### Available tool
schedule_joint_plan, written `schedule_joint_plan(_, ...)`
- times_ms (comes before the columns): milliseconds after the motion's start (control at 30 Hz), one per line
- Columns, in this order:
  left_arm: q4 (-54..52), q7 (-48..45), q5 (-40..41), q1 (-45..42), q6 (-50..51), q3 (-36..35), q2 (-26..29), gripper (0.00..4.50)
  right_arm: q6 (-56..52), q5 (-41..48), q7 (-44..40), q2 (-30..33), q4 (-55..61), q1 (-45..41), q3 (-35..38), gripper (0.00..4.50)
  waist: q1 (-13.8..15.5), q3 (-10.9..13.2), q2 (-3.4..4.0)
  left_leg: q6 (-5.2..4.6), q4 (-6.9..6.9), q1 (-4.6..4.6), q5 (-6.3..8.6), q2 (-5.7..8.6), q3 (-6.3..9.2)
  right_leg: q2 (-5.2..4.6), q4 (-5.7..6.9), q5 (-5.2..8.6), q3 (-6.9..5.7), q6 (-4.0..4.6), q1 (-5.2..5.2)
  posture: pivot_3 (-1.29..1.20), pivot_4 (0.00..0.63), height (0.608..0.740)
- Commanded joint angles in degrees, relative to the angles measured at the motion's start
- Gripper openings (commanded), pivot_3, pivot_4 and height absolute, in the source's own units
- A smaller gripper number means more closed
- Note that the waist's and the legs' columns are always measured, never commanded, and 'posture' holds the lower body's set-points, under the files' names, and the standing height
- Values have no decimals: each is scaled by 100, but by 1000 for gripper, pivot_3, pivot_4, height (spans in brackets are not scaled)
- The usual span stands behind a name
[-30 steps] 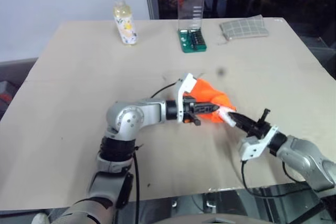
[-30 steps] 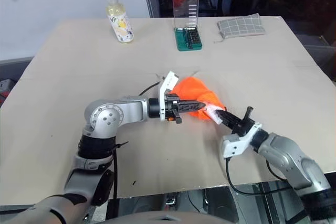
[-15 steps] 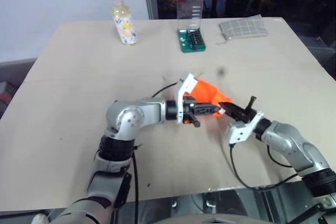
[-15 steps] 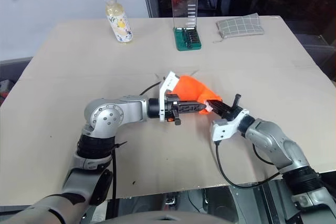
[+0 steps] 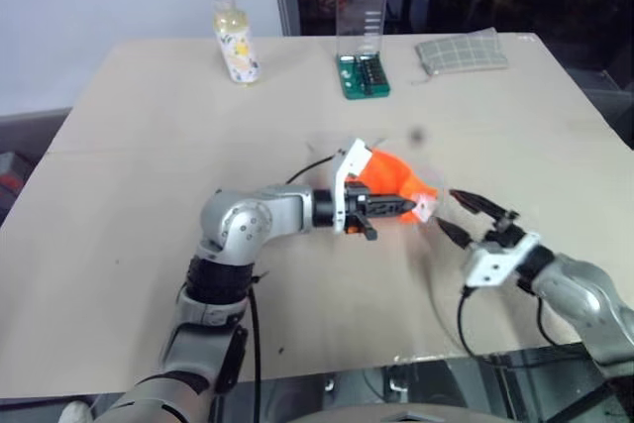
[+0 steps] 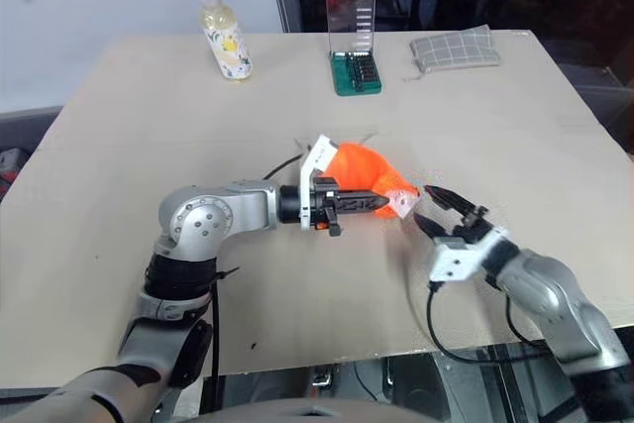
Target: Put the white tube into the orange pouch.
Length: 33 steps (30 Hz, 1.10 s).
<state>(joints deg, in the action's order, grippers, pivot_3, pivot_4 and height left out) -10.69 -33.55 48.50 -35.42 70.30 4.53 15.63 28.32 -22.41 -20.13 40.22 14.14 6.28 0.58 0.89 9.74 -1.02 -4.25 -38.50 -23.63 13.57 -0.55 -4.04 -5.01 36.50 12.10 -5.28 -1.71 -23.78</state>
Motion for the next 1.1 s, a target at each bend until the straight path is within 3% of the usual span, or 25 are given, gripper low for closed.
schedule_joint_plan(33, -103, -80, 28, -33, -151, -89, 14, 0, -561, 709, -222, -114, 322, 334, 310, 2807, -5, 0, 0, 0, 0, 1, 0, -2, 0, 1, 2, 1, 0, 2, 0, 0, 150, 740)
schedule_joint_plan(167, -76, -110, 17, -23, -188, -67, 58, 0, -1827, 1693, -686, -621, 411, 97, -1, 2807, -12, 0, 0, 1, -1, 4, -1, -5, -1, 1, 6, -2, 1, 8, 0, 0, 150, 740)
schedule_joint_plan(367, 159, -226, -151, -142, -394, -160, 291, 0, -2997, 2300, -951, -1265, 481, -553, -360, 2807, -5, 0, 1, -2, -2, 1, 1, -6, 0, 1, 6, -8, 0, 19, -5, 0, 150, 740)
schedule_joint_plan(533, 313, -406, -342, -142, -564, -154, 622, 0, -3307, 2392, -1237, -1305, 464, -681, -631, 2807, 7, 0, 2, -10, 0, -13, 5, -2, 2, 2, -6, -20, -3, 37, -11, 0, 150, 740)
schedule_joint_plan(667, 476, -532, -481, -163, -717, -120, 720, 0, -3592, 2734, -1180, -1305, 619, -634, -206, 2807, 11, 0, 2, -13, 2, -15, 8, 0, 0, 1, -14, -20, -3, 34, -10, 0, 150, 740)
schedule_joint_plan(833, 493, -653, -579, -99, -778, -25, 721, 0, -3708, 2714, -1147, -1074, 576, -633, 73, 2807, 3, 1, 3, -13, 2, -14, 8, 0, 0, -1, -15, -11, -4, 20, -9, 0, 150, 740)
schedule_joint_plan(1100, 432, -673, -582, -78, -726, -15, 655, 0, -2863, 1322, -1101, -379, -41, -800, -462, 2807, -2, 2, 4, -13, 3, -12, 8, -1, -3, 0, -12, -9, -2, 19, -11, 0, 150, 740)
